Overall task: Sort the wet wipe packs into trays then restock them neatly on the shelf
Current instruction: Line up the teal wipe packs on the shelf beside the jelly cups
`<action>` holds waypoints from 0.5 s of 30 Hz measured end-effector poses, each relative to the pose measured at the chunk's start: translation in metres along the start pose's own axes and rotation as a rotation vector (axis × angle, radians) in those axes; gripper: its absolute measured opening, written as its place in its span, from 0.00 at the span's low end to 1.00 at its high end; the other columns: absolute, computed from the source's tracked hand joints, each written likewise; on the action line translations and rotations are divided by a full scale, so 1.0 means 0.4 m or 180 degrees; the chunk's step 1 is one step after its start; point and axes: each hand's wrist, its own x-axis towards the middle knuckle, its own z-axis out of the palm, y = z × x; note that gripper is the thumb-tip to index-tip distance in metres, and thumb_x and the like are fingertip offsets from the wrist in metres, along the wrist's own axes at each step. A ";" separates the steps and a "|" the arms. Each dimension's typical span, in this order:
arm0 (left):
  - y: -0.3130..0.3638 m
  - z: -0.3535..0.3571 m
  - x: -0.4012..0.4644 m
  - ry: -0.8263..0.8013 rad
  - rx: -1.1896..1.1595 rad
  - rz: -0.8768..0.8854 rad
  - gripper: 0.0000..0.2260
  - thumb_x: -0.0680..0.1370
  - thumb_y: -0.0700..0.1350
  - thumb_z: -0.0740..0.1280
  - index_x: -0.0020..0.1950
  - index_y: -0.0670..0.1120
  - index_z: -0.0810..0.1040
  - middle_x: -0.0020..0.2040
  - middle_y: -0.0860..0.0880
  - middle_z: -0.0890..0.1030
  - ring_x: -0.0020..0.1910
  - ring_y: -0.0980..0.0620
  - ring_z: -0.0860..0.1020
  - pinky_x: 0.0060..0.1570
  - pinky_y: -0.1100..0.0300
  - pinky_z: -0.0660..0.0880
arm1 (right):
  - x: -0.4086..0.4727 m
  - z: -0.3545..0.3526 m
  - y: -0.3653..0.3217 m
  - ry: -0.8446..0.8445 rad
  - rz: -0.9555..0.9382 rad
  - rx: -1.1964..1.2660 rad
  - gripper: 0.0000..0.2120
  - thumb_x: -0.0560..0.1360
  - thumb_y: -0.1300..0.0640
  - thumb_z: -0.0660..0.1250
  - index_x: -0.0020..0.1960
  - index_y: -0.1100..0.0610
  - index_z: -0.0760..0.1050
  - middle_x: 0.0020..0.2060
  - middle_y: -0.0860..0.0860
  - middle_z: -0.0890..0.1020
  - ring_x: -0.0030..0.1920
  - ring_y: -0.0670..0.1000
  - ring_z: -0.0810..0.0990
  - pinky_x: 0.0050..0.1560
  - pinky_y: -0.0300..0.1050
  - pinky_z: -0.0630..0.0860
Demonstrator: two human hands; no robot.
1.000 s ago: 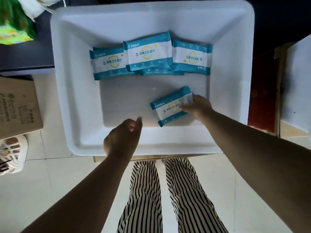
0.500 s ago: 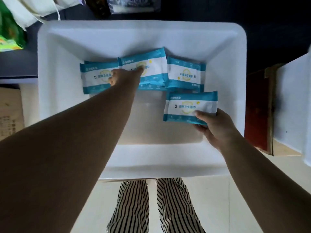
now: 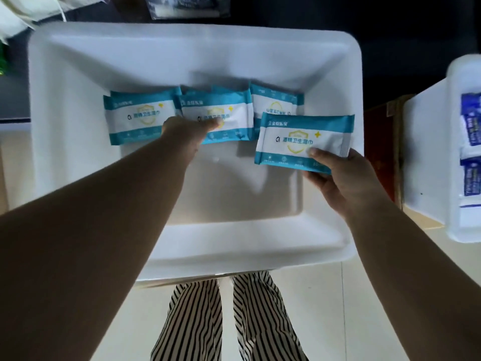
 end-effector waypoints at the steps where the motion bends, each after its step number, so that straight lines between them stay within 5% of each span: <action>1: -0.007 -0.007 -0.012 -0.0056 -0.0135 0.0023 0.25 0.69 0.49 0.75 0.61 0.40 0.73 0.49 0.45 0.76 0.38 0.52 0.74 0.29 0.70 0.72 | -0.003 0.006 0.000 0.0025 0.0040 -0.0011 0.10 0.73 0.68 0.66 0.45 0.54 0.75 0.40 0.50 0.84 0.44 0.49 0.82 0.46 0.44 0.80; 3: -0.021 -0.033 -0.062 -0.0174 -0.0217 0.0161 0.22 0.69 0.47 0.75 0.59 0.40 0.74 0.46 0.45 0.78 0.34 0.54 0.74 0.21 0.71 0.69 | -0.024 0.014 -0.010 0.0002 0.0144 -0.0015 0.09 0.73 0.68 0.66 0.43 0.54 0.75 0.34 0.48 0.84 0.40 0.48 0.82 0.42 0.42 0.79; 7: 0.012 -0.137 -0.202 -0.0448 -0.0420 0.0519 0.07 0.72 0.43 0.71 0.46 0.49 0.75 0.42 0.52 0.79 0.40 0.56 0.78 0.29 0.67 0.75 | -0.112 0.040 -0.070 -0.0284 0.0278 -0.0226 0.05 0.73 0.65 0.67 0.45 0.56 0.75 0.34 0.49 0.84 0.38 0.48 0.83 0.38 0.41 0.79; 11: 0.130 -0.268 -0.380 -0.0660 -0.0394 0.0928 0.07 0.72 0.42 0.70 0.47 0.51 0.77 0.40 0.57 0.82 0.38 0.60 0.81 0.35 0.62 0.76 | -0.264 0.107 -0.204 -0.0653 0.0065 -0.0343 0.07 0.73 0.67 0.66 0.49 0.58 0.76 0.42 0.53 0.84 0.43 0.50 0.83 0.38 0.42 0.80; 15: 0.290 -0.399 -0.544 -0.0625 -0.0407 0.1482 0.04 0.73 0.42 0.69 0.45 0.51 0.78 0.34 0.59 0.83 0.34 0.63 0.81 0.29 0.65 0.76 | -0.449 0.183 -0.375 -0.0978 -0.0406 -0.0237 0.08 0.72 0.69 0.66 0.49 0.61 0.76 0.42 0.54 0.83 0.41 0.51 0.82 0.39 0.43 0.82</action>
